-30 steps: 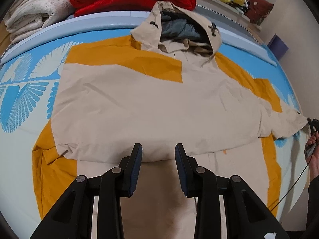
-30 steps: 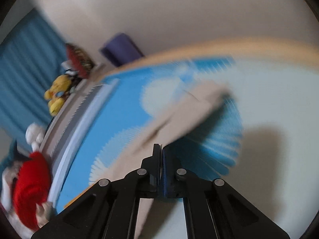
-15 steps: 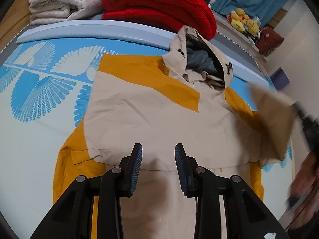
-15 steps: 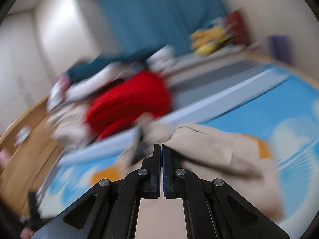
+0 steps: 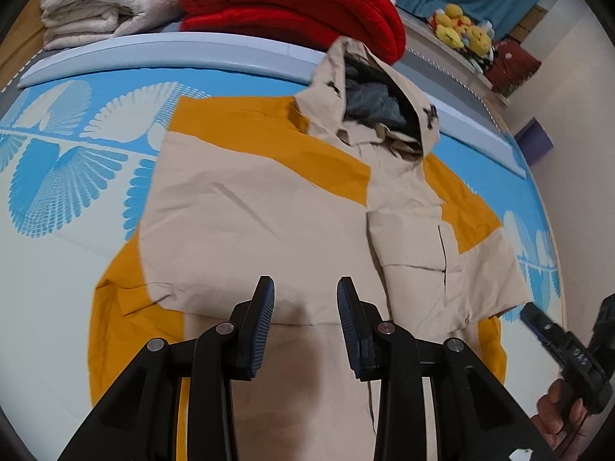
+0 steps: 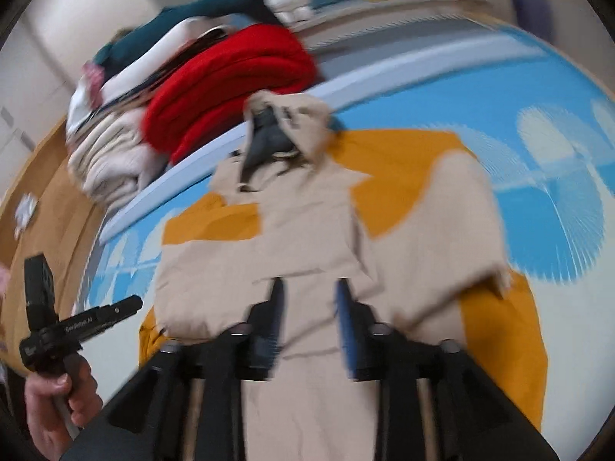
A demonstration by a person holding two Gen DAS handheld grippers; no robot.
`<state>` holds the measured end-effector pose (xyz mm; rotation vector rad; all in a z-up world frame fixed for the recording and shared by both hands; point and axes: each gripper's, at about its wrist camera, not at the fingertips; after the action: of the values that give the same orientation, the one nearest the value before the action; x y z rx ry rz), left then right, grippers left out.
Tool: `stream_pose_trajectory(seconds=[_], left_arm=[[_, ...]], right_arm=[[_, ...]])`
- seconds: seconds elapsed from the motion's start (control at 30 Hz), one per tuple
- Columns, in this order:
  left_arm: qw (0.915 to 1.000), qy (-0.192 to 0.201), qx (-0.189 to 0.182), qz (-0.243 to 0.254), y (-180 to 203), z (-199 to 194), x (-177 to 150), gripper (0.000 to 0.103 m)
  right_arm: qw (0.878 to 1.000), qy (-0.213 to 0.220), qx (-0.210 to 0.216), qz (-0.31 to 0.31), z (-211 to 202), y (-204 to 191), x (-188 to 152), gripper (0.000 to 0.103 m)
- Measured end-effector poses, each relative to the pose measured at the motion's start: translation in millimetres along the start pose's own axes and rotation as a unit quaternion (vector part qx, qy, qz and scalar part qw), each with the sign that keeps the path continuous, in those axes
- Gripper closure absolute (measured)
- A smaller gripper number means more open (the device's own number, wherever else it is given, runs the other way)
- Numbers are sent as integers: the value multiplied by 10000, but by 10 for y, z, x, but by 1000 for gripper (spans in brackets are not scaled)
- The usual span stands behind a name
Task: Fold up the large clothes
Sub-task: 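Fold the held sleeve across the jacket body with the right gripper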
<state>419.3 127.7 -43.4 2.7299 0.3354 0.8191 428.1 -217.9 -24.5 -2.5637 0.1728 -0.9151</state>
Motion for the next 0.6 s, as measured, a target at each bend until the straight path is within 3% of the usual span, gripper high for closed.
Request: stream_pose_trajectory(seconds=[0.1, 0.3, 0.43, 0.47, 0.5, 0.6], left_arm=[[9996, -61, -121, 261, 211, 103, -94, 74], [9947, -226, -416, 908, 670, 332, -313, 76], [9910, -231, -683, 1128, 919, 489, -420, 76], [9904, -234, -702, 1168, 972, 536, -445, 76], [9901, -248, -693, 1198, 1006, 573, -465, 74], [9882, -280, -764, 1295, 1098, 662, -510, 74]], right_arm=[[9993, -187, -109, 302, 140, 217, -60, 63], [9916, -554, -823, 833, 481, 641, -29, 63], [9855, -739, -740, 1339, 668, 881, -26, 64], [9849, -745, -676, 1409, 694, 895, -35, 76], [9850, -736, -583, 1447, 709, 871, -38, 98], [9894, -537, -164, 1339, 687, 658, -42, 100]])
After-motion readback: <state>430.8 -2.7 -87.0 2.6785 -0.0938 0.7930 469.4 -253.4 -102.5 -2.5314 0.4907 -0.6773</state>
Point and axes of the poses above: each gripper's, at about its wrist camera, not at the fingertips, and z roughly the way its jaws point, y to its right, x to its top, and after that the axes turned 7 degrees about y, right-handed
